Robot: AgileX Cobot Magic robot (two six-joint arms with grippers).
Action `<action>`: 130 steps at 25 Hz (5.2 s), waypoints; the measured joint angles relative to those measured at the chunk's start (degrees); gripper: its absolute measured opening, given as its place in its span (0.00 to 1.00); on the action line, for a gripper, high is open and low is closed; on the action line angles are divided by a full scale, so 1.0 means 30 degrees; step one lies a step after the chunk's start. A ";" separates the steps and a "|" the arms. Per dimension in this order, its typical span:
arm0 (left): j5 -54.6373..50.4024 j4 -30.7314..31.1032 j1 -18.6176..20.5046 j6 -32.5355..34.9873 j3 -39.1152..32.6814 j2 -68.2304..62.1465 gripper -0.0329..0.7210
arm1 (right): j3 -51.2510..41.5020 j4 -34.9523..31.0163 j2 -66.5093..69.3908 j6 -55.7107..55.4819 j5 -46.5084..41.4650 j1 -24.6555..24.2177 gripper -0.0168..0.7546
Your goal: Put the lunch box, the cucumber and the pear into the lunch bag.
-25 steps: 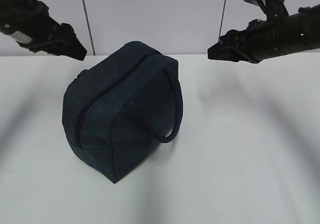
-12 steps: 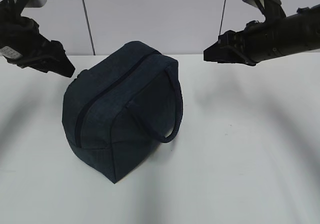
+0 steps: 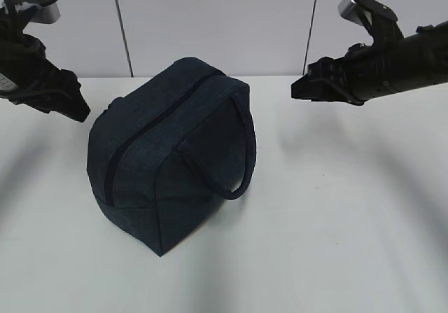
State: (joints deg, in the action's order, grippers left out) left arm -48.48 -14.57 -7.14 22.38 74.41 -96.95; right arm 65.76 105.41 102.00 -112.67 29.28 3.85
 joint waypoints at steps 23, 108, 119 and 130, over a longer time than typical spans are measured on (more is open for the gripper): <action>0.0652 -0.0256 0.0000 -0.0067 0.0000 0.0015 0.63 | -0.0498 0.0000 0.0096 -0.3143 0.7272 0.0000 0.50; -0.2254 -0.0520 0.0000 -0.1715 -0.1623 0.7729 0.63 | -0.2109 -3.3295 -1.2140 3.7381 -2.4708 0.4810 0.33; -0.1977 -0.0539 0.0000 -0.2831 -0.7704 1.7323 0.63 | -0.5379 -3.3290 -1.7327 3.7381 -2.4935 0.4810 0.33; -0.3924 -0.0493 0.0000 -0.3996 -1.1980 2.5861 0.63 | -1.0299 -3.3290 -2.4580 3.7381 -2.5793 0.4810 0.33</action>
State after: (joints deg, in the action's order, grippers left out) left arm -60.26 -16.05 -7.14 10.39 38.47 -19.37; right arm 34.86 5.54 28.26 -0.53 -48.10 18.28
